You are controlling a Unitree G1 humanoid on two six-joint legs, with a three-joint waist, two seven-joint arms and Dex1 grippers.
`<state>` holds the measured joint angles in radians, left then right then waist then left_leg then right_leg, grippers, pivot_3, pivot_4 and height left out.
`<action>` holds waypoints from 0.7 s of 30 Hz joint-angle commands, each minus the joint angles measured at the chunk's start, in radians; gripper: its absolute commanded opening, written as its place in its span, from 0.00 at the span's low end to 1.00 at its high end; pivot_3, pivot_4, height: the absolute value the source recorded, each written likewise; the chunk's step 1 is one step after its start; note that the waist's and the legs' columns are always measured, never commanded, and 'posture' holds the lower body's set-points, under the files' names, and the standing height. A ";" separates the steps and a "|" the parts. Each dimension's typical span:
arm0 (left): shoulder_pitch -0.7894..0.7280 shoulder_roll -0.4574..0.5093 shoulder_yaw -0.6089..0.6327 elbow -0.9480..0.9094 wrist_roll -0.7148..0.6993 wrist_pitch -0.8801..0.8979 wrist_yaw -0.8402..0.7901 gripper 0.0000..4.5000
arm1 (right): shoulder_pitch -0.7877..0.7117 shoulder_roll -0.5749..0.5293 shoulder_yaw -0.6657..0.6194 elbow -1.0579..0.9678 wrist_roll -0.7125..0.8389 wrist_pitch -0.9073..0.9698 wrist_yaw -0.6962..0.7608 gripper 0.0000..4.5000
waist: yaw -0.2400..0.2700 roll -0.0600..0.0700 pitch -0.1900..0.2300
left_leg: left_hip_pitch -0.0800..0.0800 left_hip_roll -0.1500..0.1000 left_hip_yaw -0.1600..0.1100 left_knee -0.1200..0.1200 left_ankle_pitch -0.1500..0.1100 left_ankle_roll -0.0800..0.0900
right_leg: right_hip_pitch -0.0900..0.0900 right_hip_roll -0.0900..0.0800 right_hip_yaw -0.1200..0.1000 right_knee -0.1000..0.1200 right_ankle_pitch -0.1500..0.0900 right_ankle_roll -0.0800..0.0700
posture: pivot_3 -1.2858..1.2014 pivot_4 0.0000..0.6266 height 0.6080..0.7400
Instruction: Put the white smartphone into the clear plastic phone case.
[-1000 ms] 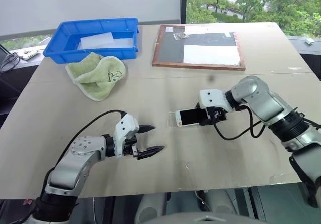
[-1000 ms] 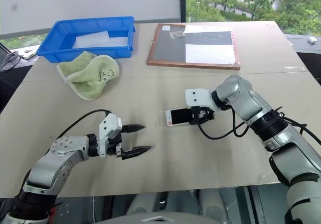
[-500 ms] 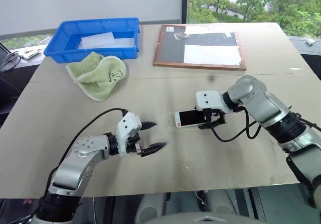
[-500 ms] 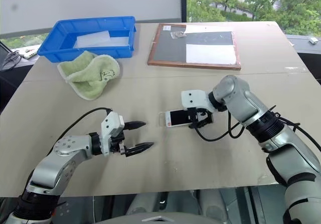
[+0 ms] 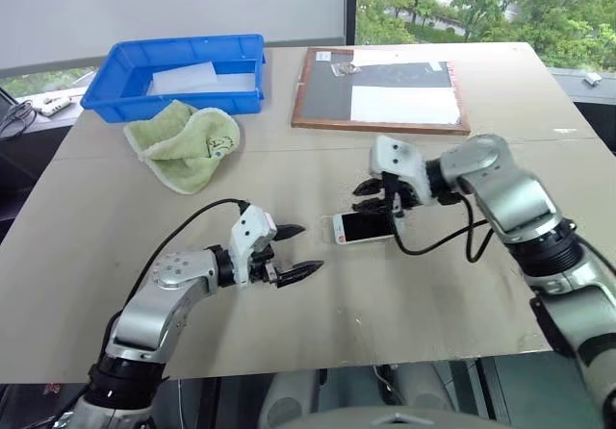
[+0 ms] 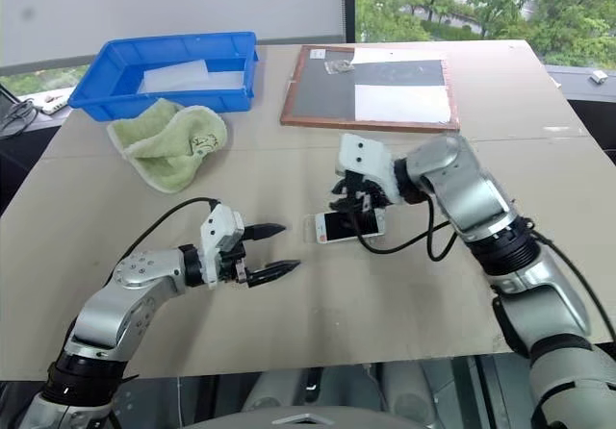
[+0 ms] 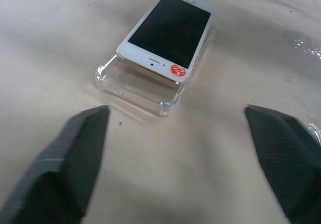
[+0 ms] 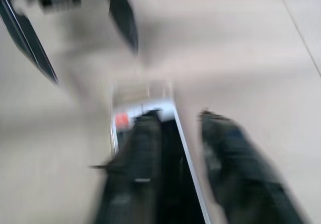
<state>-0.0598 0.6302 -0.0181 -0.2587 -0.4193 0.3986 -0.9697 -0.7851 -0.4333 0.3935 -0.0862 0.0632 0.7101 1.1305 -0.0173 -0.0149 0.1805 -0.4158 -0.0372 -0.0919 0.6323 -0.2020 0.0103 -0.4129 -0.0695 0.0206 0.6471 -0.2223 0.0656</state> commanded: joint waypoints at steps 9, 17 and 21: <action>0.046 0.009 0.076 -0.037 -0.036 -0.014 0.017 0.02 | 0.113 0.040 0.134 0.144 -0.125 -0.081 -0.165 0.00 | 0.000 0.001 -0.001 | 0.001 -0.001 0.000 0.000 0.000 0.000 | 0.000 0.000 0.000 0.001 0.000 0.000 | 0.52 0.24 1.00; 0.039 0.010 0.074 -0.055 -0.025 0.010 0.055 0.02 | 0.155 0.077 0.205 0.201 -0.159 -0.036 -0.192 0.00 | -0.001 0.001 -0.011 | 0.014 0.000 0.000 -0.001 0.000 0.000 | 0.011 0.000 0.000 0.000 -0.003 -0.004 | 0.52 0.24 1.00; 0.012 0.002 0.056 -0.029 0.008 0.015 0.099 0.02 | 0.170 0.119 0.077 0.109 -0.072 -0.033 -0.222 0.00 | -0.001 0.001 -0.015 | 0.020 0.001 0.000 -0.004 0.000 0.000 | 0.017 0.000 0.000 -0.001 -0.006 0.000 | 0.52 0.24 1.00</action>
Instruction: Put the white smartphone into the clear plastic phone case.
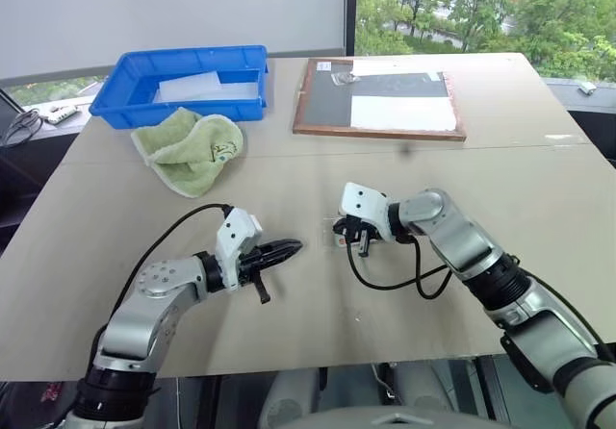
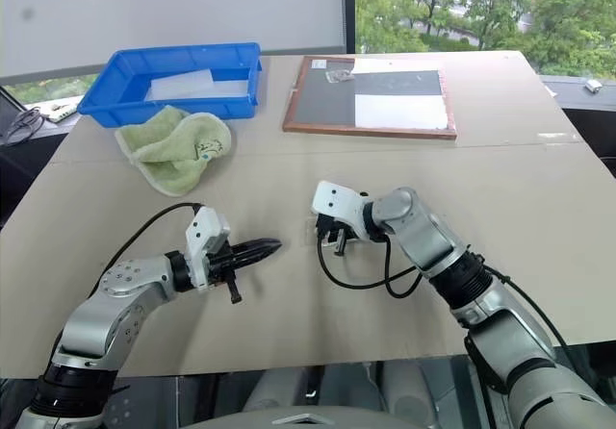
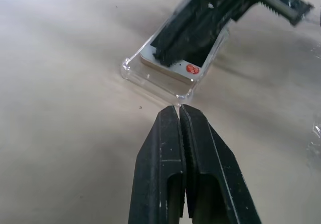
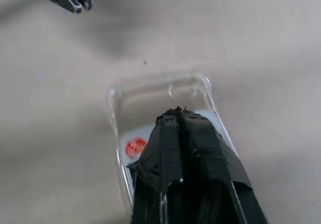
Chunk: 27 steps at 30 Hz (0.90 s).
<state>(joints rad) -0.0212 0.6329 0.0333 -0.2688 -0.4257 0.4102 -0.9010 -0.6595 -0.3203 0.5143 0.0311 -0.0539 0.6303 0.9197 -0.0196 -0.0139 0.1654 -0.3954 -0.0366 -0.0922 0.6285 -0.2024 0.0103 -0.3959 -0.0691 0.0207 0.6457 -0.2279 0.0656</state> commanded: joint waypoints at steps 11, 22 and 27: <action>-0.124 -0.089 -0.140 0.076 0.128 0.032 0.117 0.02 | 0.106 -0.221 -0.354 -0.483 0.181 0.343 -0.094 0.00 | 0.007 0.004 0.004 | -0.007 -0.001 0.000 -0.003 0.000 0.000 | -0.006 -0.001 0.000 -0.002 0.005 0.000 | 0.52 0.24 1.00; -0.176 -0.095 -0.187 0.128 0.159 0.018 0.083 0.02 | 0.284 -0.339 -0.245 -0.502 0.146 0.291 -0.169 0.00 | 0.003 0.004 0.004 | -0.018 0.000 0.003 0.001 0.000 0.000 | -0.014 0.000 -0.002 -0.002 0.005 0.001 | 0.52 0.24 1.00; -0.193 -0.094 -0.192 0.157 0.167 0.002 0.065 0.02 | 0.240 -0.310 -0.137 -0.501 0.139 0.251 -0.138 0.00 | 0.007 0.004 0.004 | -0.019 -0.001 0.002 0.002 0.000 0.000 | -0.013 0.000 -0.003 -0.002 0.005 0.001 | 0.52 0.24 1.00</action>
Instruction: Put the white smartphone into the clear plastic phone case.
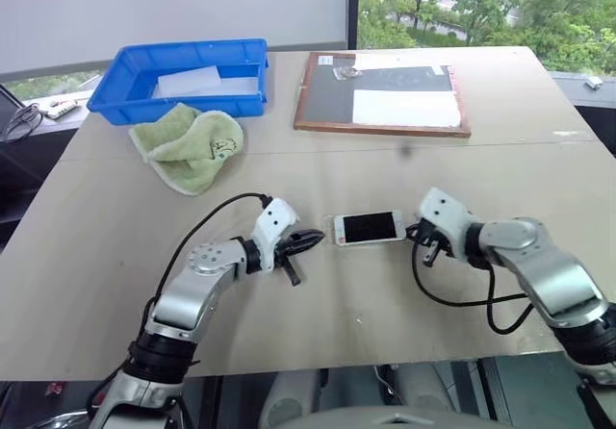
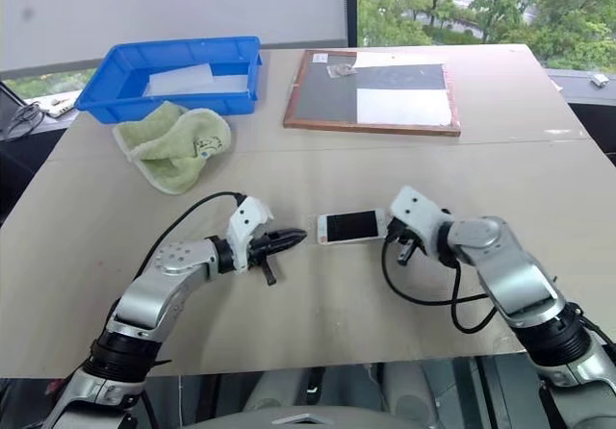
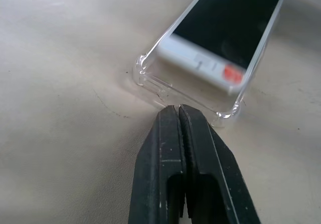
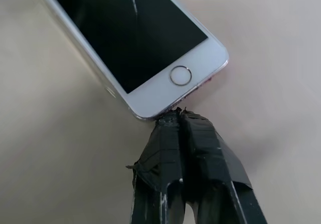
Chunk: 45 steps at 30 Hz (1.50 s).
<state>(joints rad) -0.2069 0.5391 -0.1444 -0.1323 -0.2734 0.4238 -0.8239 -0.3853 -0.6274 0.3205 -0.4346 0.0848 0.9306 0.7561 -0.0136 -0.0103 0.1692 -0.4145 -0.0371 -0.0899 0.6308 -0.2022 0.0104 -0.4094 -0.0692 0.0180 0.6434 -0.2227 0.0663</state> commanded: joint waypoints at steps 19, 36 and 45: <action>-0.076 -0.079 0.159 -0.065 -0.219 0.065 -0.053 0.02 | 0.024 -0.032 -0.066 -0.023 0.073 -0.145 0.134 0.00 | 0.004 -0.002 0.001 | -0.001 0.005 -0.002 0.002 0.000 0.000 | -0.001 0.005 -0.001 0.000 0.002 -0.003 | 0.52 0.24 1.00; -0.180 -0.089 -0.066 0.189 0.005 -0.033 -0.088 0.02 | 0.039 0.040 -0.155 -0.044 0.208 -0.118 0.021 0.00 | 0.000 -0.003 0.002 | -0.001 0.004 0.003 0.002 0.000 0.000 | 0.000 0.005 0.000 0.000 0.002 -0.003 | 0.52 0.24 1.00; -0.183 -0.080 -0.066 0.191 0.021 -0.014 -0.090 0.02 | -0.045 0.041 0.109 0.149 0.095 -0.058 0.039 0.00 | -0.001 -0.002 0.001 | 0.000 0.004 0.002 0.002 0.000 0.000 | 0.000 0.005 0.001 0.000 0.002 -0.003 | 0.52 0.24 1.00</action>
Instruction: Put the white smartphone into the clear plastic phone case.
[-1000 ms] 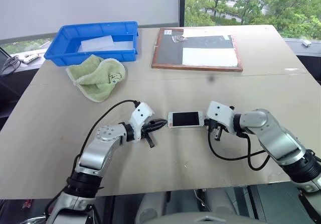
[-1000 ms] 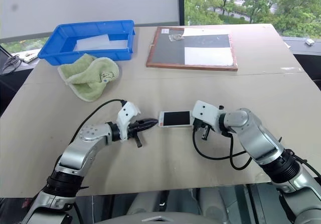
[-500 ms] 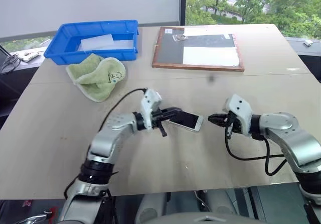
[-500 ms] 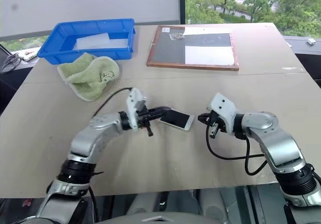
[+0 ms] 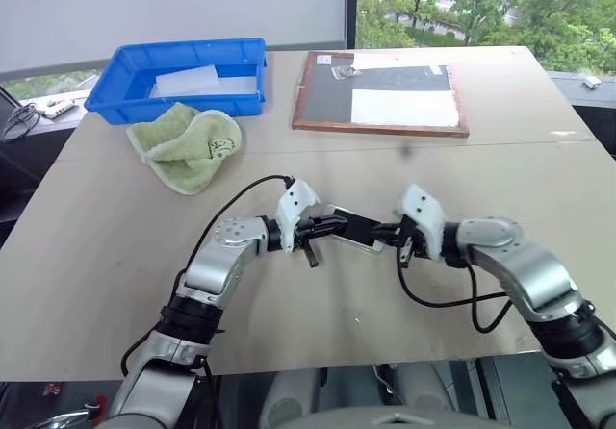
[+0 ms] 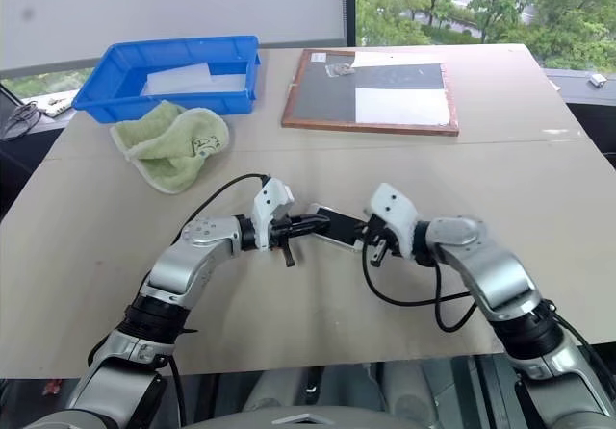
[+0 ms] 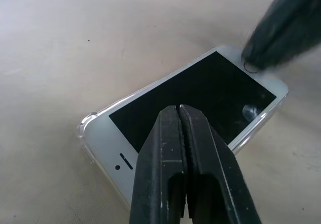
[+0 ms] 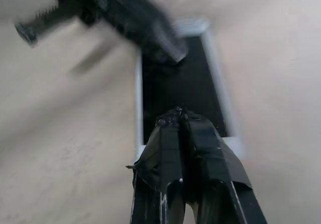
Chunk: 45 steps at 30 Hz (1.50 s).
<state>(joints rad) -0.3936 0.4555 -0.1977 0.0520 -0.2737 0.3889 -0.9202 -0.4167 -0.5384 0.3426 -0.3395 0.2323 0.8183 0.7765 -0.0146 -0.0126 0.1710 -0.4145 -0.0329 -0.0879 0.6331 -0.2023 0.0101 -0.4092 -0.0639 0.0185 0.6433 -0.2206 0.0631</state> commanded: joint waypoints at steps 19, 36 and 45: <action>0.061 -0.019 -0.019 -0.132 0.019 0.107 0.080 0.02 | -0.036 -0.010 0.287 0.401 -0.066 0.334 0.022 0.00 | 0.000 -0.008 -0.053 | 0.034 0.001 -0.009 -0.005 -0.006 -0.006 | 0.034 -0.008 -0.002 -0.006 -0.007 0.001 | 0.52 0.24 1.00; 0.053 -0.039 -0.033 -0.048 0.060 0.106 0.117 0.02 | 0.188 0.198 -0.160 0.039 0.031 0.197 -0.296 0.00 | 0.006 0.007 -0.041 | 0.015 -0.001 -0.011 -0.014 -0.003 -0.002 | 0.015 -0.007 -0.009 -0.011 -0.008 0.002 | 0.52 0.24 1.00; 0.046 -0.030 -0.036 -0.035 0.070 0.117 0.115 0.02 | 0.108 0.209 -0.099 0.157 0.037 0.388 -0.351 0.00 | 0.003 0.004 -0.040 | 0.018 0.000 -0.009 -0.015 -0.004 -0.003 | 0.016 -0.007 -0.009 -0.011 -0.008 0.002 | 0.52 0.24 1.00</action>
<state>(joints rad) -0.3527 0.4165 -0.2251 -0.0008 -0.2204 0.4932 -0.8084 -0.3518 -0.3015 0.2046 -0.2979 0.2866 1.0804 0.4442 -0.0116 -0.0085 0.1307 -0.3966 -0.0331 -0.0972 0.6185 -0.2059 0.0075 -0.3931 -0.0708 0.0098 0.6320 -0.2290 0.0651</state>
